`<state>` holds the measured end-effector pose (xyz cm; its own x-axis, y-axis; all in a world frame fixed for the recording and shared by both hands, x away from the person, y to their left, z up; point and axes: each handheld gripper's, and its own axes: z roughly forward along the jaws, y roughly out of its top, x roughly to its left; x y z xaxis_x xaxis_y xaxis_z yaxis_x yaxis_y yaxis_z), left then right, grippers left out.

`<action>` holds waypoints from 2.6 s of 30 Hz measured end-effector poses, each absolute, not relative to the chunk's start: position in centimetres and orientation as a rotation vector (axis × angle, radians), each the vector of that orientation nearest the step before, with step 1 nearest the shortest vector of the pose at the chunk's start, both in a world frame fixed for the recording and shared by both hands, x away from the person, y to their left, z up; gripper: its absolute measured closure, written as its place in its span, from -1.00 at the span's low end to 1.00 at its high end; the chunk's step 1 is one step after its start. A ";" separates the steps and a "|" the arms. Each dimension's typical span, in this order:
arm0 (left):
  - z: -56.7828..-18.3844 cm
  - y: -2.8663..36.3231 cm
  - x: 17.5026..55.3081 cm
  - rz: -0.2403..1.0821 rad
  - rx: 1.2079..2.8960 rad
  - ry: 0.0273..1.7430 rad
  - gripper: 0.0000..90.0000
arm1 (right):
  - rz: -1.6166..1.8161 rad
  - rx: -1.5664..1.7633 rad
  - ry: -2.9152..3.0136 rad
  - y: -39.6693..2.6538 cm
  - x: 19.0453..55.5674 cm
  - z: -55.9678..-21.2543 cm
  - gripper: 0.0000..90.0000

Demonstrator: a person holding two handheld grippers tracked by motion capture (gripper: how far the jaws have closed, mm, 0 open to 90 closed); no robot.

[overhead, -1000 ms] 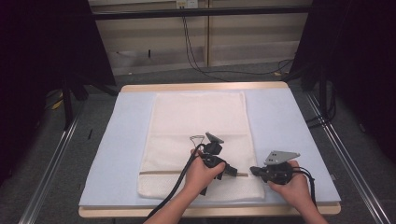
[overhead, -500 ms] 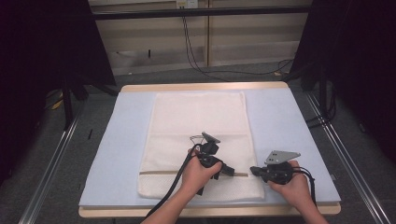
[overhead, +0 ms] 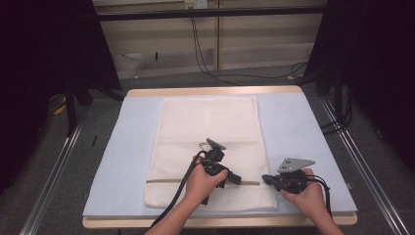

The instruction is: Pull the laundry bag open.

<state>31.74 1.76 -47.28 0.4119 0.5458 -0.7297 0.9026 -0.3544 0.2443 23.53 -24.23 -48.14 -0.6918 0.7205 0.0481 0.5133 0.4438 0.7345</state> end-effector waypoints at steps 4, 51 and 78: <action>-47.4 2.2 31.8 -0.727 2.031 1.221 0.94 | 1.097 1.073 2.432 -24.2 23.6 -48.1 1.00; -47.6 6.6 32.0 -0.740 1.974 1.269 0.94 | 1.108 1.087 2.427 -24.3 23.6 -48.2 1.00; -47.3 8.0 32.2 -0.746 1.961 1.271 0.94 | 1.111 1.088 2.434 -24.3 23.6 -48.1 1.00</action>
<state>32.17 7.98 -47.28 0.3602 0.5408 -0.7601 0.9274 -0.2961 0.2288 23.64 -24.32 -48.15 -0.6888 0.7211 0.0741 0.5282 0.4293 0.7326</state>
